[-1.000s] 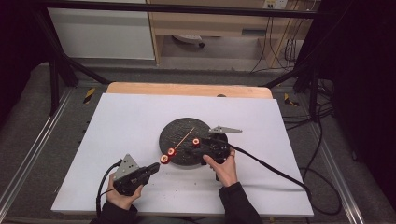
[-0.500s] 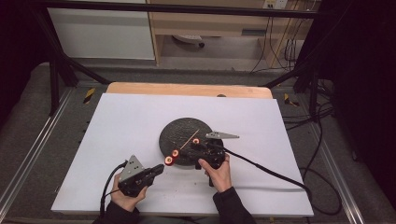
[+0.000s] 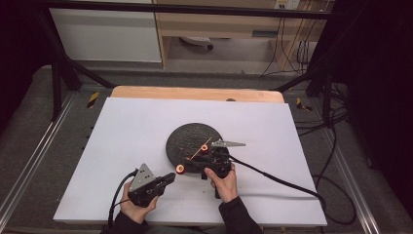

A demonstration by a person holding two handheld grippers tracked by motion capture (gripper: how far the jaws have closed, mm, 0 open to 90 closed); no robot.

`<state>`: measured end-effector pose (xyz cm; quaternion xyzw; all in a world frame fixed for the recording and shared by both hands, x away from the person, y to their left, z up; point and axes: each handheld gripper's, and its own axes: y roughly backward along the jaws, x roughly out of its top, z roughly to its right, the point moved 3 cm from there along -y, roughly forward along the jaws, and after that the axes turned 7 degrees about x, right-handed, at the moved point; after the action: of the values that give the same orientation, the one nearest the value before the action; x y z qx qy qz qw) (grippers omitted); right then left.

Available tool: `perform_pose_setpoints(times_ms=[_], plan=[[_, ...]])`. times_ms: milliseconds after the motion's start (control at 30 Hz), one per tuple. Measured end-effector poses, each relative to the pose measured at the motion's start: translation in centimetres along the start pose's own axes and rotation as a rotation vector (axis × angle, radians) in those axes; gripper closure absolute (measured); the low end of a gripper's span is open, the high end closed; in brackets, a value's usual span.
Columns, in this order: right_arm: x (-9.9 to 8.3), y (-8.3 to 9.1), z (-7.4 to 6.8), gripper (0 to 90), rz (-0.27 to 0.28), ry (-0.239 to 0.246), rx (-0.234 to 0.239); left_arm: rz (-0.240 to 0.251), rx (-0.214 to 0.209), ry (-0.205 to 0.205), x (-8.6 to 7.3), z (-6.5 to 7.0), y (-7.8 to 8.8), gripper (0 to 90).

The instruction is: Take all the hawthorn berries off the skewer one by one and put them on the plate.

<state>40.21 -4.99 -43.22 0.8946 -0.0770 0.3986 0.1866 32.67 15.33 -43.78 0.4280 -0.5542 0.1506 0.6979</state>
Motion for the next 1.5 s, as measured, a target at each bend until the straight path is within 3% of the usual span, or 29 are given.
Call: perform_pose_setpoints(times_ms=[233, 533, 1200, 1500], plan=[[0.0, -0.1, 0.0, 63.3, -0.003, -0.027, 0.017, 0.004, 0.003, 0.001, 0.0, 0.0, 0.0, 88.3], [0.4, 0.2, -0.1, 64.6, 0.015, -0.029, 0.024, 0.013, 0.007, -0.002, 0.2, 0.0, 0.2, 88.3], [2.8, 1.8, 0.0, 65.1, 0.072, 0.000, -0.027, 0.044, 0.001, 0.002, 0.5, -0.2, 1.1, 88.3], [4.4, 3.4, 0.2, 65.2, 0.109, 0.013, -0.066, 0.056, -0.006, -0.001, 0.6, -0.2, 1.3, 88.3]])
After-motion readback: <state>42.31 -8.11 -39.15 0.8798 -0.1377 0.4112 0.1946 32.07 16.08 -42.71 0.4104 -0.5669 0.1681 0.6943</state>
